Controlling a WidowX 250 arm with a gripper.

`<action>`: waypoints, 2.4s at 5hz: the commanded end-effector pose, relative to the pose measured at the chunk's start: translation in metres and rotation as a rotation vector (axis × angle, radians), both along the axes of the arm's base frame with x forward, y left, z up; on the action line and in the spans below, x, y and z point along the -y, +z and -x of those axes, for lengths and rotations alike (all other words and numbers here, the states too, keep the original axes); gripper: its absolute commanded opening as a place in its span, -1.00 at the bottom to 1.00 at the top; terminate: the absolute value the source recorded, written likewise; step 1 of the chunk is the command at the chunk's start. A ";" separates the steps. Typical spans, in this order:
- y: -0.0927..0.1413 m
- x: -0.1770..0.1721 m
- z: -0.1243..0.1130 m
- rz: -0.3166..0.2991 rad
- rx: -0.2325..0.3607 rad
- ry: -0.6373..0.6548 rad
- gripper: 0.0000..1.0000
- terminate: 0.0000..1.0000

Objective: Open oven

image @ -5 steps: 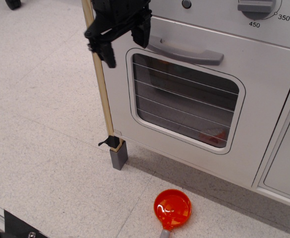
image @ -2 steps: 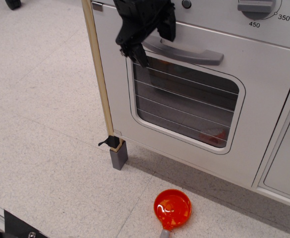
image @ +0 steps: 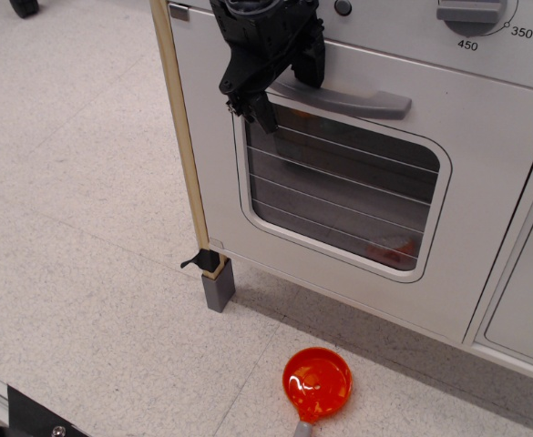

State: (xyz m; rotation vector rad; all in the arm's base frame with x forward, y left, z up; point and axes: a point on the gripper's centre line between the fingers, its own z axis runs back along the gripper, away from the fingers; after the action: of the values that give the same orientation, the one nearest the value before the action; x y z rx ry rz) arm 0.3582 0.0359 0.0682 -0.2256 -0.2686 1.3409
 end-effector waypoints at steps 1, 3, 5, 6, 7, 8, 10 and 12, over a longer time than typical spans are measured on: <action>0.001 -0.012 0.020 -0.014 -0.026 -0.045 1.00 -1.00; 0.009 -0.023 0.050 -0.020 -0.044 -0.112 1.00 -1.00; 0.064 0.012 0.032 -0.013 0.006 -0.215 1.00 -1.00; 0.081 0.029 0.026 0.065 0.029 -0.224 1.00 -1.00; 0.082 0.037 0.019 0.106 0.084 -0.150 1.00 -1.00; 0.073 0.038 0.003 0.148 0.109 -0.089 1.00 -1.00; 0.050 0.051 -0.009 0.149 0.087 -0.043 1.00 -1.00; 0.030 0.053 0.015 0.072 -0.037 -0.039 1.00 -1.00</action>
State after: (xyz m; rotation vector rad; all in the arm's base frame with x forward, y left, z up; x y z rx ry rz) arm 0.3387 -0.0287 0.0810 -0.2337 -0.1581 1.3181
